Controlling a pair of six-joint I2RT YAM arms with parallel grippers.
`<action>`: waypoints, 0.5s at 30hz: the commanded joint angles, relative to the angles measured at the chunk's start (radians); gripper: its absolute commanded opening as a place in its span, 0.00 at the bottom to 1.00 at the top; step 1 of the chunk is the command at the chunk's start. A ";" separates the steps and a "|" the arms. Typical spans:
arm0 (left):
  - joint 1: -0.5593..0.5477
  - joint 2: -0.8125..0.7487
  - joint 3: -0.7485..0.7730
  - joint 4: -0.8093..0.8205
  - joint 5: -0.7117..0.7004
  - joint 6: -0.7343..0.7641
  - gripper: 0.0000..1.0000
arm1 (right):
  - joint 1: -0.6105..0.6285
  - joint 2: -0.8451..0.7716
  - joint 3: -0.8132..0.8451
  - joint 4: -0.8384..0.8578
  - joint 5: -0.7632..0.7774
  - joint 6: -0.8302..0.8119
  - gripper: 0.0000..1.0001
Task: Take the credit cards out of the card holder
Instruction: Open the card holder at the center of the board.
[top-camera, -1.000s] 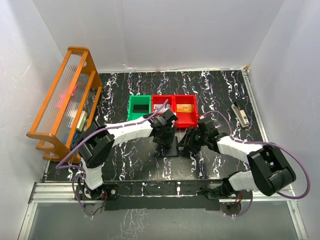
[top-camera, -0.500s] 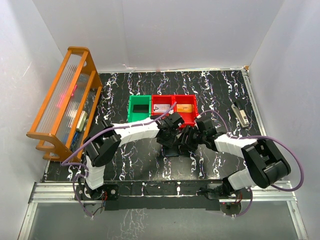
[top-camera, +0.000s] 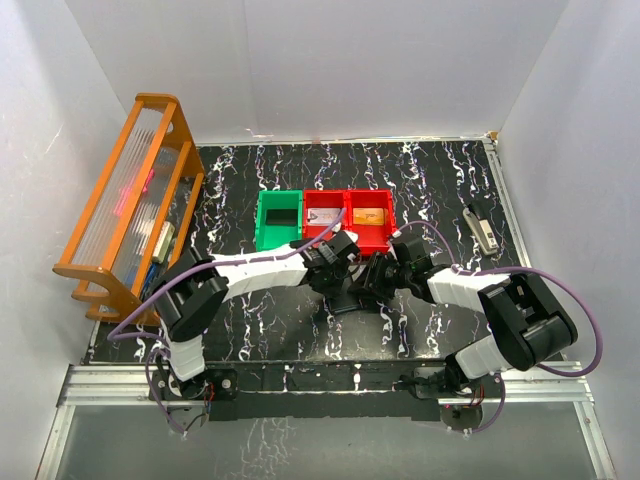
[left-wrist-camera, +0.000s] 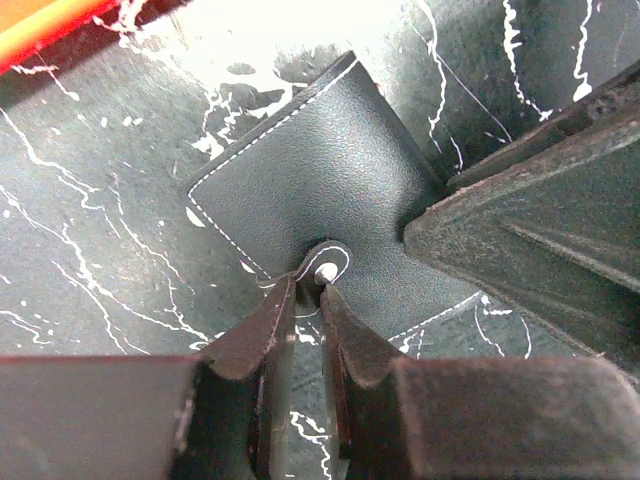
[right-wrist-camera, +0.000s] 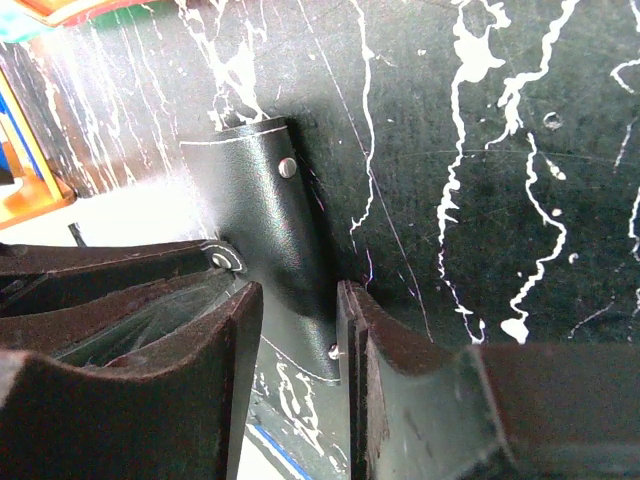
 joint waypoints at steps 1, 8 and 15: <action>-0.003 -0.057 -0.051 0.074 0.102 -0.036 0.00 | 0.011 0.016 -0.047 0.013 -0.029 -0.082 0.36; 0.004 -0.102 -0.096 0.141 0.154 -0.081 0.00 | 0.038 0.042 -0.015 -0.024 -0.069 -0.180 0.21; 0.062 -0.205 -0.203 0.220 0.190 -0.153 0.00 | 0.039 0.001 -0.041 -0.013 -0.019 -0.131 0.00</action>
